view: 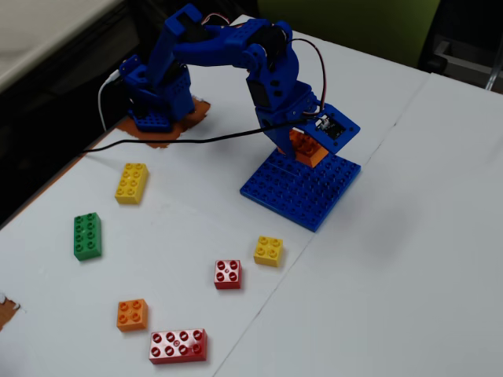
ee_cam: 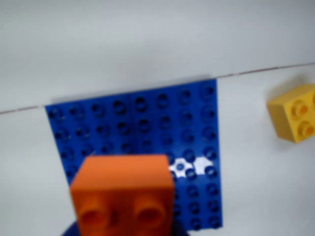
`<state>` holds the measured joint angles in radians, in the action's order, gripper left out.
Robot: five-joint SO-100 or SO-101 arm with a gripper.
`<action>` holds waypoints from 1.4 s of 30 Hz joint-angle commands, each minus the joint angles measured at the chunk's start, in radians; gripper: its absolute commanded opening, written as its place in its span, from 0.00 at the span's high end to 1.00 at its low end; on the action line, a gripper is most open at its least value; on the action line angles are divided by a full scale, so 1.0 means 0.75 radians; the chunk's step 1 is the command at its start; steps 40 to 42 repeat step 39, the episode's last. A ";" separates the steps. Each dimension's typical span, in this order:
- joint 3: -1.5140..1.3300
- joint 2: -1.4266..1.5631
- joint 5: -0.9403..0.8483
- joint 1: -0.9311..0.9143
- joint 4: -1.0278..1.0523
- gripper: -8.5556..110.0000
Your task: Pick up the 2x4 orange block and go up the 8x8 blue block.
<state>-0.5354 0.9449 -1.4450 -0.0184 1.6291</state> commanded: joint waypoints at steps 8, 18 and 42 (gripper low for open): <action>0.070 0.029 -0.057 0.014 -0.014 0.93; 0.070 0.031 -0.104 0.014 0.000 0.93; 0.070 0.016 -0.106 0.020 -0.016 0.93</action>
